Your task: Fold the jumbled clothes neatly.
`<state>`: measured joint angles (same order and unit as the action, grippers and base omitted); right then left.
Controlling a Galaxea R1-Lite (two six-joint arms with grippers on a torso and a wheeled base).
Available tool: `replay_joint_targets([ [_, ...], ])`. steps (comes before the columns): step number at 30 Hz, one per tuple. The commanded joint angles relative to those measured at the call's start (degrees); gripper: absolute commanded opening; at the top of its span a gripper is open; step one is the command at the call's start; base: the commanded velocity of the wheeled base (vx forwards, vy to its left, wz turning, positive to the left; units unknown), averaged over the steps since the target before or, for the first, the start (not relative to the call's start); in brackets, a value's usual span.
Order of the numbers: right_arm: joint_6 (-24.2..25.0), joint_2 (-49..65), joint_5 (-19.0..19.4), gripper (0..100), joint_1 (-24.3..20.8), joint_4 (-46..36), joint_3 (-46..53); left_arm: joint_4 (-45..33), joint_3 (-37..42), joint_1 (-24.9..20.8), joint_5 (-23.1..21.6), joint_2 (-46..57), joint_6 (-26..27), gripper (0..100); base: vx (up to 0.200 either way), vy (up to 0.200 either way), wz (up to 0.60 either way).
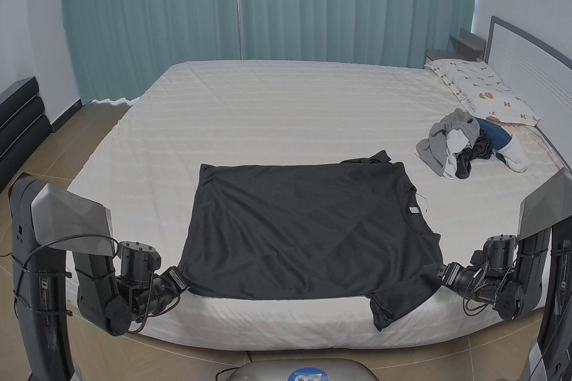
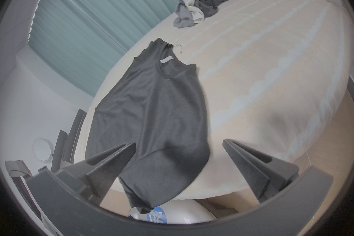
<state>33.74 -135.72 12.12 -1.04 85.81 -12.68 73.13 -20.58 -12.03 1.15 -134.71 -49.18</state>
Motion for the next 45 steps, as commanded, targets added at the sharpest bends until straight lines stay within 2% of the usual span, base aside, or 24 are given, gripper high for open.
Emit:
replay_joint_targets([
  [1, 0.0, -0.7, 0.0, 100, 0.8, -2.3, -3.1, 2.1, 0.5, 0.1, 0.1, -0.3, 0.0, 0, 0.000, 0.000, 0.00],
  [4, 0.0, -0.8, 0.0, 100, 0.8, -3.2, -4.1, 3.0, 0.6, 0.1, 0.2, -0.4, 0.0, 0, 0.000, 0.000, 0.00],
  [5, 0.0, -0.8, 0.0, 0, 0.8, -4.3, -5.2, 3.4, 0.6, 0.1, 0.2, -0.4, 0.0, 0, 0.000, 0.000, 0.00],
  [15, 1.4, 0.7, 0.5, 0, 0.2, -3.1, -7.2, 3.4, 0.3, 0.1, 0.4, -0.5, 0.0, 0, 0.000, 0.000, 0.00],
  [23, 8.0, 0.4, 0.4, 0, 0.0, -2.7, -12.5, 3.4, -0.4, 0.1, 0.9, -0.9, 0.0, 0, 0.000, 0.000, 0.00],
  [31, 8.2, -0.7, -0.1, 0, -0.6, -2.6, -13.8, 3.7, -3.2, 1.0, 2.7, -1.1, -0.1, 0, 0.000, 0.000, 0.00],
  [34, 7.8, 1.5, -2.8, 0, -1.1, -3.4, -14.0, 3.7, -3.3, 1.6, 2.5, -1.3, -0.4, 0, 0.000, 0.000, 0.00],
  [36, 7.7, 3.4, -3.2, 0, -1.1, -4.2, -14.7, 3.7, -3.6, 1.7, 2.5, -1.8, -0.6, 0, 0.000, 0.000, 0.00],
  [38, 7.7, 5.8, -3.2, 0, -1.2, -7.6, -15.6, 3.8, -3.7, 1.6, 2.7, -2.3, -0.9, 0, 0.000, 0.000, 0.00],
  [41, 7.6, 9.2, -3.5, 0, -3.0, -18.0, -18.3, 3.8, -3.9, 1.6, 2.7, -2.4, -1.0, 0, 0.000, 0.000, 0.00],
  [45, 7.7, 9.2, -3.7, 0, -3.2, -25.2, -25.4, 3.8, -3.9, 1.6, 2.7, -2.4, -1.0, 0, 0.000, 0.000, 0.00],
])
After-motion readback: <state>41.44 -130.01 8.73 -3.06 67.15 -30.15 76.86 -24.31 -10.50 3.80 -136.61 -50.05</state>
